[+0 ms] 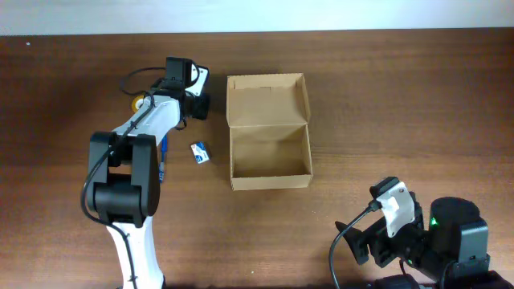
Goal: Pack container
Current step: 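Close the left gripper on the red stapler and lift it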
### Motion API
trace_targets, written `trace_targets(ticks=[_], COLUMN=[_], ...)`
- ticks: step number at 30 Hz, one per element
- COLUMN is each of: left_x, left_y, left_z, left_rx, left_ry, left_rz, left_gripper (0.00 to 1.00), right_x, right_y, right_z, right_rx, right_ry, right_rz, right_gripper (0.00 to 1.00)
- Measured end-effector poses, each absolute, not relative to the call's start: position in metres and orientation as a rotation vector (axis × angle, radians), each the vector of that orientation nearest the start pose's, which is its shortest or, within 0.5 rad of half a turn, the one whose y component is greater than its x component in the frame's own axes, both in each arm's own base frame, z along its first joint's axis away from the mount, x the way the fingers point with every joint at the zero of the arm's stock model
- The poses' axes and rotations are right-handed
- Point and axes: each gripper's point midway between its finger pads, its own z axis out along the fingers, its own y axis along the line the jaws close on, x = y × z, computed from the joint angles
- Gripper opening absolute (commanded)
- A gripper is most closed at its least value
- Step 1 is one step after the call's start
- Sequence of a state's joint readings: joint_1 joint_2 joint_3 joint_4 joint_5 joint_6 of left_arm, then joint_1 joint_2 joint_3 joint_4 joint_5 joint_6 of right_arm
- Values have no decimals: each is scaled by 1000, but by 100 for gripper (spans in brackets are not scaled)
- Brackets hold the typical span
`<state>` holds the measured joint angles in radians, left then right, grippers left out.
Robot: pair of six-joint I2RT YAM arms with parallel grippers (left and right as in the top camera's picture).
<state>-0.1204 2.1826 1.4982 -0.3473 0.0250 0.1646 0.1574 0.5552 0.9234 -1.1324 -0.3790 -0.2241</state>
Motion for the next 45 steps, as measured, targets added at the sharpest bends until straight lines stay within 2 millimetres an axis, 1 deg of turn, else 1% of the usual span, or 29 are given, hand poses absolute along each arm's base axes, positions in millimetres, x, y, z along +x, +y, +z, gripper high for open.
trace_targets(ticks=[2,5,10,14,20,25,26,28,30,36,38,40,42,45], left_x=[521,521,520,517,516,515,515,514,513,509,510,516,521,528], left_y=[-67,-67,-67,-67,-67,-67,-67,-67,-66,-66,-63,-59,-54,-49], left_z=[10,10,8,5,4,4,4,4,4,9,17,36,62,121], left_rx=[379,379,380,381,382,382,381,383,379,383,380,367,351,320], left_ry=[2575,2578,2583,2595,2603,2610,2611,2613,2618,2660,2669,2651,2619,2513], left_rz=[-16,-17,-17,-18,-19,-19,-19,-19,-20,-20,-1,42,85,126], left_gripper=[52,49,49,45,30,12,10,8,2,2,2,2,2,2], right_x=[159,159,159,159,159,159,159,159,159,159,159,159,159,159], right_y=[90,90,90,90,90,90,90,90,90,90,90,90,90,90], right_z=[235,235,235,235,235,235,235,235,235,235,235,235,235,235], right_rx=[-619,-620,-620,-619,-619,-619,-619,-620,-620,-619,-619,-619,-619,-620], right_ry=[2218,2217,2217,2218,2218,2218,2218,2217,2217,2218,2218,2217,2217,2217], right_rz=[407,407,407,407,407,407,407,407,407,407,407,407,407,407], right_gripper=[99,99,99,99,99,99,99,99,99,99,99,99,99,99])
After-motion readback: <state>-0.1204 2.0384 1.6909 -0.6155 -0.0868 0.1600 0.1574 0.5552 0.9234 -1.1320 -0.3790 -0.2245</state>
